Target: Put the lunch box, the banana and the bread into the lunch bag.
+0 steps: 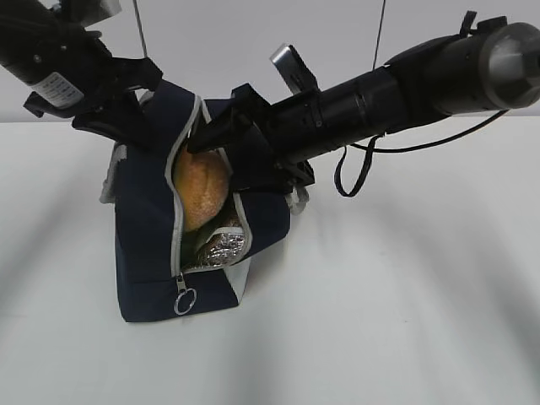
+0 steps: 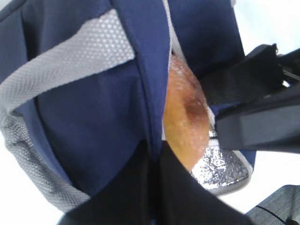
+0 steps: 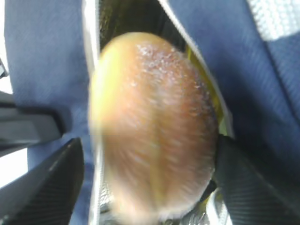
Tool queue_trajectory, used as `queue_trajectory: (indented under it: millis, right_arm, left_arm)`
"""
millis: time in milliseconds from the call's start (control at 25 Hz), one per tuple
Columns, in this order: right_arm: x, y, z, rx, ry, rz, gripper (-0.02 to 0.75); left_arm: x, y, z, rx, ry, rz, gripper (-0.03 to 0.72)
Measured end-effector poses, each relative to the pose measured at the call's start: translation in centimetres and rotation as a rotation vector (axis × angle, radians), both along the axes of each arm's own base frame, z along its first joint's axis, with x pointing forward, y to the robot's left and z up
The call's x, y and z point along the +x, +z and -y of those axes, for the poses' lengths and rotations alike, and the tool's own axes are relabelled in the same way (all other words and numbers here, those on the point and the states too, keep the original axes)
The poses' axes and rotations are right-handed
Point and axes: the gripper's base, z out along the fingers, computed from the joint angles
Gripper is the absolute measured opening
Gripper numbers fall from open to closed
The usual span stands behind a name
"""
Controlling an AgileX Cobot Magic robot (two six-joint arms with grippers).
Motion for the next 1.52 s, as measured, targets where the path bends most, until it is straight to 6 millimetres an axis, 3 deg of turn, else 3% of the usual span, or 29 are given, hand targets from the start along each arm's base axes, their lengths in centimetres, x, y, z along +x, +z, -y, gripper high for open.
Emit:
queue_trajectory:
  millis: [160,360,680,1040,1320,1520]
  right_arm:
    - [0.2,0.7,0.4,0.008,0.036,0.012,0.659]
    - [1.0,3.3,1.3,0.047,0.112,0.070,0.649]
    - [2.6,6.6,4.3,-0.044,0.173,0.169,0.591]
    - [2.9,5.5,5.9,-0.223,0.195,0.150,0.584]
    - [3.3,2.7,5.0,-0.241,0.220,0.083,0.584]
    - [3.4,2.0,4.3,-0.248,0.222,0.081,0.549]
  left_arm:
    - [0.0,0.0,0.0,0.000,0.000,0.000,-0.003]
    - [0.0,0.0,0.0,0.000,0.000,0.000,-0.003]
    - [0.0,0.0,0.0,0.000,0.000,0.000,-0.003]
    - [0.0,0.0,0.0,-0.001,0.000,0.000,-0.003]
    - [0.0,0.0,0.0,-0.002,0.001,0.000,-0.003]
    - [0.0,0.0,0.0,-0.002,0.001,0.001,-0.003]
